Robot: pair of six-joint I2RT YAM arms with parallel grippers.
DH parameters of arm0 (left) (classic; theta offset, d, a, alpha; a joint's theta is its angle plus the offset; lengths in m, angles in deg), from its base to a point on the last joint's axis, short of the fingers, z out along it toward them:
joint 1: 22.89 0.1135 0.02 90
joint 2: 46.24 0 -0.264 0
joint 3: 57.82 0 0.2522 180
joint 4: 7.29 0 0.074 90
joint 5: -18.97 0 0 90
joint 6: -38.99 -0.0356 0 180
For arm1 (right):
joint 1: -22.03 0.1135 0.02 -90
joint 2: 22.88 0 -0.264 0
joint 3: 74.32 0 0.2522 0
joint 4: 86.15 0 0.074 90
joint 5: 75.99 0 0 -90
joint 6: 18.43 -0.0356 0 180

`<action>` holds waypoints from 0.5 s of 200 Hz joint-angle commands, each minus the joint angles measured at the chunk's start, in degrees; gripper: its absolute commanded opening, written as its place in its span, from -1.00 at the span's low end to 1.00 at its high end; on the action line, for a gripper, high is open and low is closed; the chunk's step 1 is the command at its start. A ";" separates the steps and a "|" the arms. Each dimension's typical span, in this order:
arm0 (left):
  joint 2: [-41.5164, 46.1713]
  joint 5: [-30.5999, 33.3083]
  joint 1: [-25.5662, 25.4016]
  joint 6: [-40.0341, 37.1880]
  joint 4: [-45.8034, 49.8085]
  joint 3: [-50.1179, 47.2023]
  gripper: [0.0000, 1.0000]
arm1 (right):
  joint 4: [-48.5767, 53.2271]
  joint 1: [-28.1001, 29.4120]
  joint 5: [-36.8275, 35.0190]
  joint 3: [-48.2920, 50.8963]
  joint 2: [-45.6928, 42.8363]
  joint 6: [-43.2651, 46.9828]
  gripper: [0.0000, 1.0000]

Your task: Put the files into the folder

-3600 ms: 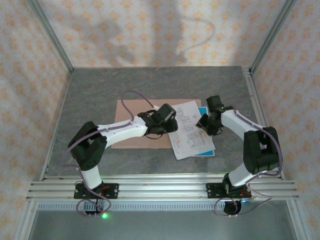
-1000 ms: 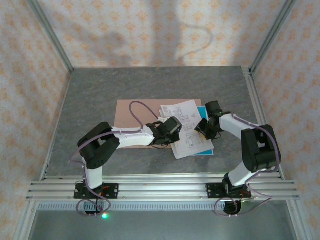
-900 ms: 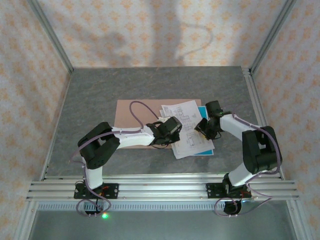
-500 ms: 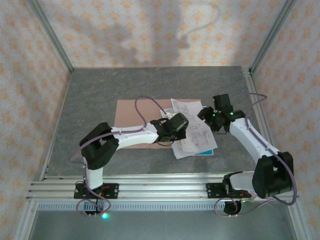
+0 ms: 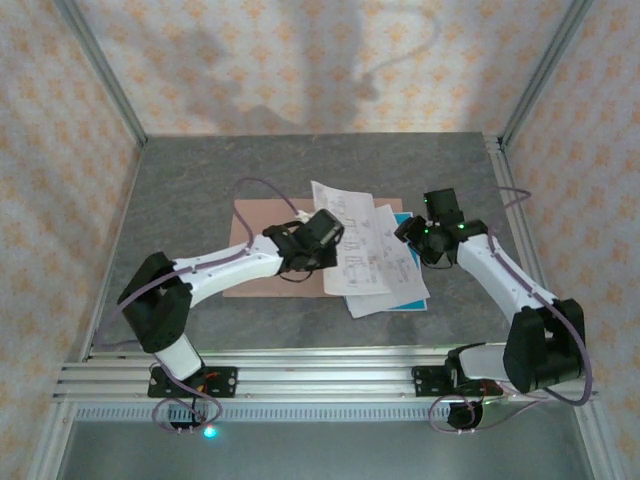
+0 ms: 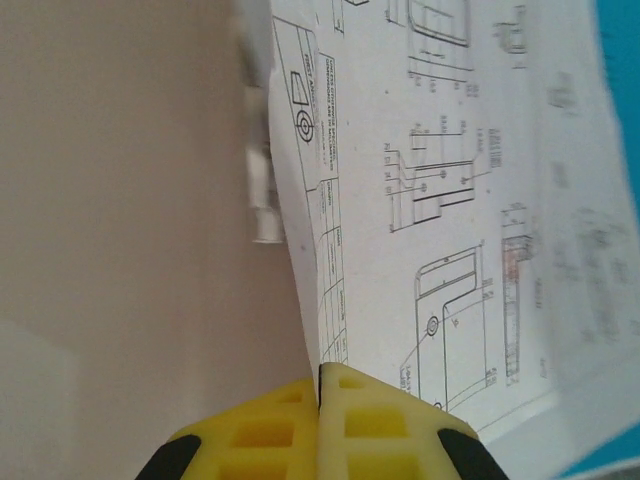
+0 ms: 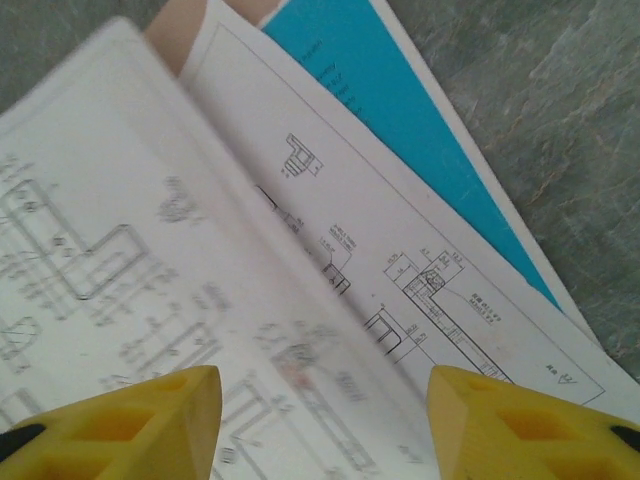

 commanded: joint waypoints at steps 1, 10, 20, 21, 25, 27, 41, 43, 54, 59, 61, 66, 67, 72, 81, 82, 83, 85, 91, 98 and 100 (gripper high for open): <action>2.38 2.53 2.46 -4.43 6.47 -3.77 -1.00 | -1.67 1.70 2.08 -2.06 2.86 0.73 0.10; 2.88 3.20 3.46 -5.50 7.37 -4.82 -1.00 | -2.53 2.54 2.41 -2.66 4.48 0.72 0.09; 3.14 3.70 4.46 -6.63 8.26 -5.70 -1.00 | -3.73 3.70 2.98 -3.65 6.51 0.96 0.08; 3.13 3.72 4.53 -6.77 8.30 -5.74 -1.00 | -3.80 3.81 3.09 -3.70 6.70 0.92 0.08; 3.14 4.10 4.85 -7.23 8.65 -6.02 -1.00 | -4.29 4.25 3.37 -4.23 7.58 1.05 0.07; 3.14 4.27 5.08 -7.42 8.72 -6.17 -1.00 | -4.55 4.56 3.61 -4.53 7.99 1.10 0.06; 2.46 5.02 6.19 -8.84 9.51 -6.74 -1.00 | -6.42 6.49 4.68 -6.67 11.16 1.48 0.06; 2.38 5.12 6.41 -8.97 9.67 -6.75 -1.00 | -6.70 6.77 4.77 -6.99 11.61 1.56 0.06; 1.73 6.02 7.03 -9.56 10.26 -6.83 -1.00 | -7.29 8.17 5.13 -9.23 14.56 1.77 0.06; 1.57 6.39 7.27 -9.78 10.36 -6.84 -1.00 | -7.31 8.97 5.30 -10.74 16.24 2.00 0.05; 1.50 6.38 7.36 -9.86 10.36 -6.90 -1.00 | -7.30 9.09 5.34 -10.99 16.53 2.06 0.05; 1.30 6.53 7.54 -10.15 10.36 -6.93 -1.00 | -7.20 9.73 5.44 -12.15 17.96 2.18 0.05; 1.28 6.63 7.57 -10.19 10.41 -6.88 -1.00 | -7.16 9.86 5.46 -12.35 18.18 2.24 0.04; 1.00 6.78 7.74 -10.39 10.44 -6.77 -1.00 | -7.06 10.42 5.48 -13.64 19.69 2.29 0.04; 0.61 7.41 7.94 -10.80 10.90 -6.36 -1.00 | -6.78 11.37 5.25 -15.67 22.05 2.44 0.03; 0.54 7.51 7.94 -10.87 10.94 -6.29 -1.00 | -6.78 11.47 5.27 -15.87 22.34 2.50 0.03; 0.51 7.61 7.94 -10.87 11.00 -6.21 -1.00 | -6.71 11.70 5.25 -16.32 22.97 2.43 0.03; 0.42 7.79 7.94 -10.97 11.18 -6.09 -1.00 | -6.69 11.81 5.23 -16.54 23.19 2.41 0.03; 0.10 8.18 7.98 -11.18 11.56 -5.75 -1.00 | -6.60 12.34 5.14 -18.00 25.04 2.60 0.02; -0.23 8.22 8.10 -11.50 11.68 -5.46 -1.00 | -6.59 12.78 5.11 -19.37 26.64 2.70 0.02; -0.27 8.23 8.11 -11.55 11.70 -5.37 -1.00 | -6.59 12.93 5.05 -19.81 27.19 2.72 0.02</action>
